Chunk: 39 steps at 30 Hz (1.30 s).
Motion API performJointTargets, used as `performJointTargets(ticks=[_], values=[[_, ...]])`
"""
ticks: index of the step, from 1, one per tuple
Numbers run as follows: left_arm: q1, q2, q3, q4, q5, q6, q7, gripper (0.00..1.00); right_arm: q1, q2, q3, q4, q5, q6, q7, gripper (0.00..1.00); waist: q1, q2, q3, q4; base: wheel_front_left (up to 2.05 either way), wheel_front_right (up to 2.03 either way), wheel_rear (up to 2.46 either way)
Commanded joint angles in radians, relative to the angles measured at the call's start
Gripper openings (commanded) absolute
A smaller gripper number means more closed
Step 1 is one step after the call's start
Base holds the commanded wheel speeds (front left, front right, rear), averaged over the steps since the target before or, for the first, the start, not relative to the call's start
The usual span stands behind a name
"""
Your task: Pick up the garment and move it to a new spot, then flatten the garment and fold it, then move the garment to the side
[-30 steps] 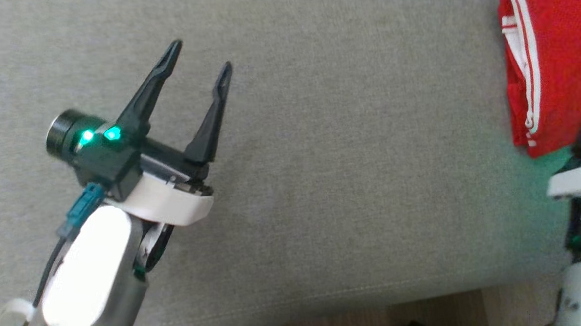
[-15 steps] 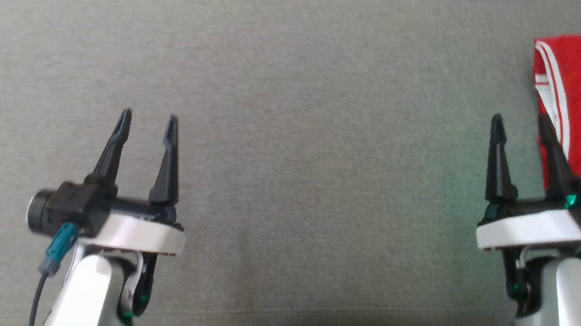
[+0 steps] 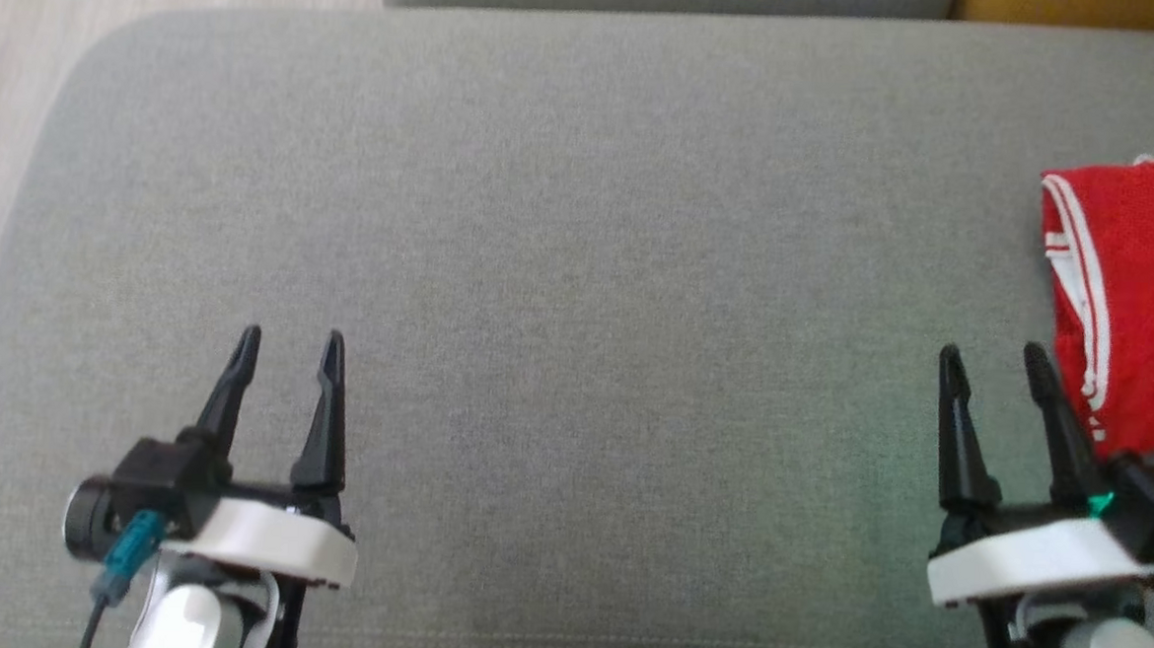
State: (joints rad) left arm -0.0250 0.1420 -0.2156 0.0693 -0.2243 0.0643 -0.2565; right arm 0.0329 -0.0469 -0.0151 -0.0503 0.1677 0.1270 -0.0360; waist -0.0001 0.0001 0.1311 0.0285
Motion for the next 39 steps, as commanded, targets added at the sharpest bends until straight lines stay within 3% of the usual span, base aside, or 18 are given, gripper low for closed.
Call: performJointTargets(ticks=[1,13,39], values=[[-0.015,0.009,0.031,-0.026,-0.003,0.000,-0.002,1.00,-0.004,-0.003,0.022,-0.040,0.000,0.004,0.001,1.00,0.0001,-0.0001,-0.024,-0.006,0.00,0.00,0.00],[0.034,0.023,0.020,-0.021,-0.005,0.014,0.027,1.00,0.047,-0.003,0.021,-0.056,-0.003,0.004,0.015,1.00,0.0001,-0.0001,-0.072,-0.021,0.00,0.00,0.00],[0.033,0.045,0.007,-0.021,-0.008,0.037,0.048,1.00,0.052,-0.003,0.025,-0.059,-0.002,0.004,0.015,1.00,0.0001,-0.0001,-0.071,-0.021,0.00,0.00,0.00]])
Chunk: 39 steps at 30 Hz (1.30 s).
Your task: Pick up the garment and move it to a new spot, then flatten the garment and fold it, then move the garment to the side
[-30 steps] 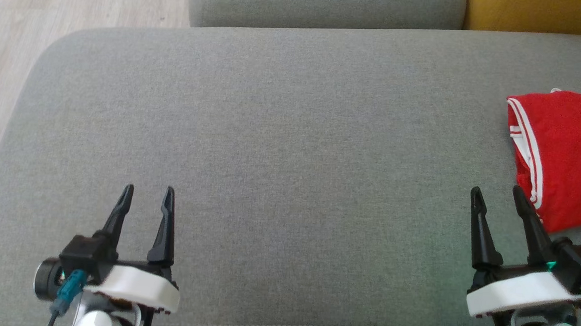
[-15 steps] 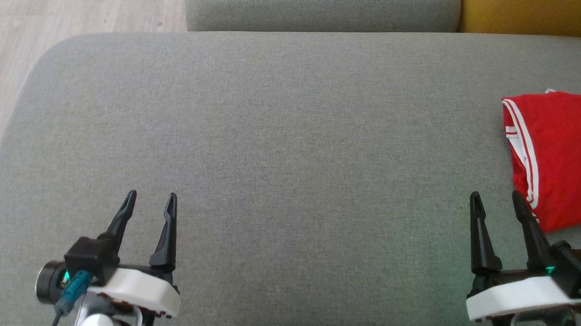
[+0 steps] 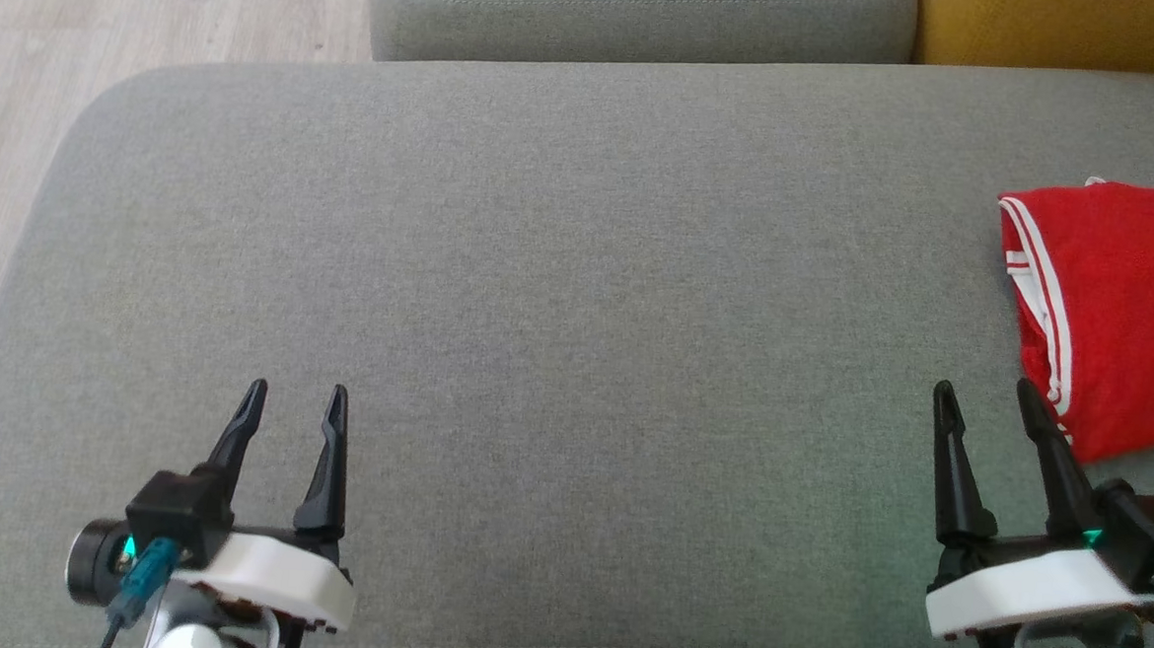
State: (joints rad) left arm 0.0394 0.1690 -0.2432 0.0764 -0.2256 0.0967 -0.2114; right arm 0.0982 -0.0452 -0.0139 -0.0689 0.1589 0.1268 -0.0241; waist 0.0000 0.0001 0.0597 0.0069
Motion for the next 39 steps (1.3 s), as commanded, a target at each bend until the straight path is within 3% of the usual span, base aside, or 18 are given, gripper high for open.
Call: performJointTargets(ticks=[1,5,6,39], values=[[-0.031,0.018,0.034,-0.028,-0.006,0.006,0.003,1.00,-0.014,-0.005,0.024,-0.040,0.008,0.004,0.003,1.00,0.0000,-0.0001,0.001,0.001,0.00,0.00,0.00],[-0.034,0.021,0.030,-0.029,-0.006,0.007,0.003,1.00,-0.015,-0.005,0.028,-0.042,0.017,0.004,0.001,1.00,0.0000,-0.0001,0.004,0.003,0.00,0.00,0.00],[0.000,0.005,-0.003,0.000,0.000,0.000,0.000,0.00,0.000,0.000,0.003,-0.001,0.012,0.000,0.000,0.00,0.0000,-0.0001,0.004,0.003,0.00,0.00,0.00],[-0.032,-0.017,0.063,0.071,-0.356,-0.056,0.063,0.00,-0.048,-0.021,0.007,0.103,0.387,0.001,0.011,0.00,0.0000,-0.0001,-0.010,0.001,0.00,0.00,0.00]])
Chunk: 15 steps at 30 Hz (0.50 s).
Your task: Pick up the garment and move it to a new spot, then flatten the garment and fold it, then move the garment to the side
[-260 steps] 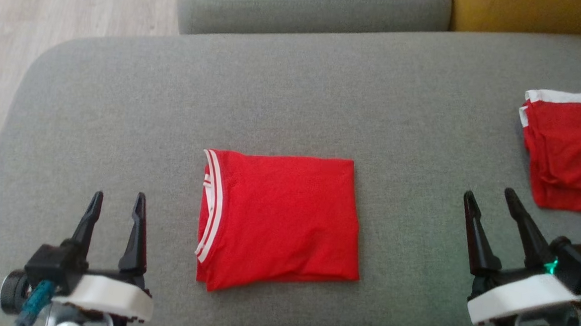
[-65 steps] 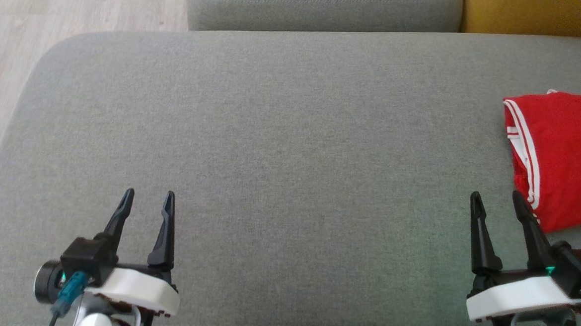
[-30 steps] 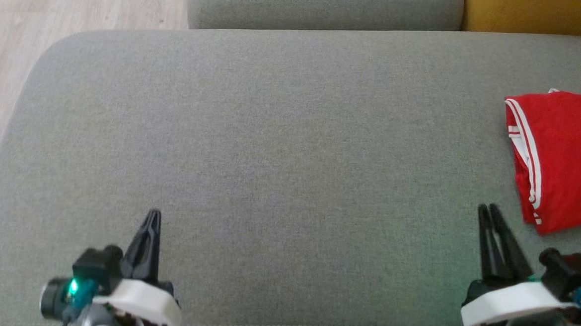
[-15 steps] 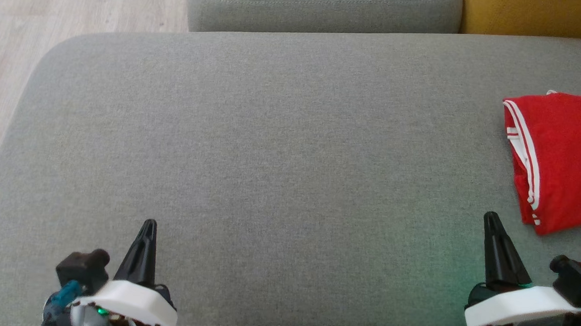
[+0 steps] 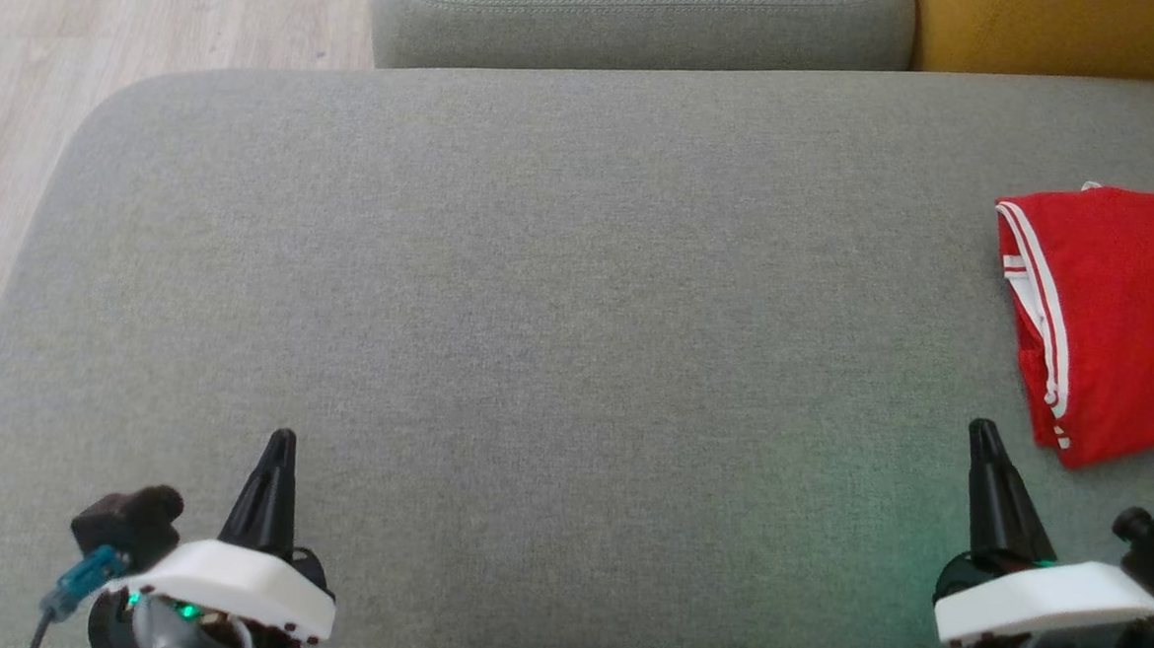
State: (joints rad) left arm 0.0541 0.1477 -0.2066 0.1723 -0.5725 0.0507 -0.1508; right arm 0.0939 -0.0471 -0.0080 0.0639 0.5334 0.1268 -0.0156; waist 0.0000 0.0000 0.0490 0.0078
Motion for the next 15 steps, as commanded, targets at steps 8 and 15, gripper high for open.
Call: performJointTargets(ticks=[8,15], values=[[-0.056,-0.001,0.046,-0.018,-0.100,-0.024,0.020,0.00,-0.057,-0.022,-0.001,-0.012,0.108,0.001,0.008,0.00,0.0000,0.0000,-0.004,-0.001,0.00,0.00,0.00],[-0.064,-0.005,0.064,-0.011,-0.180,-0.037,0.037,0.00,-0.068,-0.025,-0.004,0.003,0.192,0.001,0.013,0.00,0.0000,0.0000,-0.007,-0.001,0.00,0.00,0.00]])
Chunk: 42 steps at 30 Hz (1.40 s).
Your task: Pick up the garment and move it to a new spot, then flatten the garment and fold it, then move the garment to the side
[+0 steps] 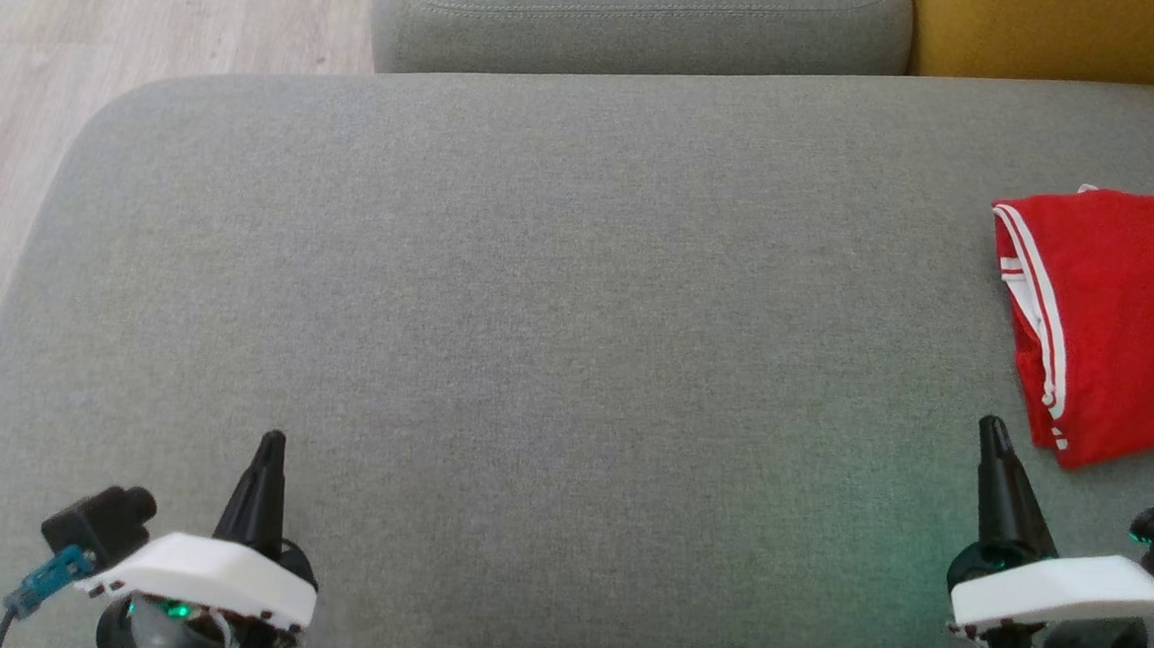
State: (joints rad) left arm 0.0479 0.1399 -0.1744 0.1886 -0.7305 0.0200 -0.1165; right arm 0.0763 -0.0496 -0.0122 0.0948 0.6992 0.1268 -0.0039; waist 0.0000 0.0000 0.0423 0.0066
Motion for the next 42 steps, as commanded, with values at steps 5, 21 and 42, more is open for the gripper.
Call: performJointTargets(ticks=[5,21,42], values=[[-0.064,-0.001,0.045,-0.023,-0.079,-0.016,0.014,0.00,-0.058,-0.024,-0.002,-0.017,0.085,0.002,0.005,0.00,0.0000,0.0000,-0.003,0.000,0.00,0.00,0.00],[-0.083,-0.014,0.088,-0.006,-0.258,-0.045,0.053,0.00,-0.084,-0.028,-0.012,0.018,0.272,0.002,0.020,0.00,0.0000,0.0000,-0.011,-0.002,0.00,0.00,0.00],[-0.108,-0.032,0.148,0.016,-0.491,-0.083,0.107,0.00,-0.119,-0.030,-0.027,0.065,0.515,0.003,0.042,0.00,0.0000,0.0000,-0.021,-0.004,0.00,0.00,0.00]])
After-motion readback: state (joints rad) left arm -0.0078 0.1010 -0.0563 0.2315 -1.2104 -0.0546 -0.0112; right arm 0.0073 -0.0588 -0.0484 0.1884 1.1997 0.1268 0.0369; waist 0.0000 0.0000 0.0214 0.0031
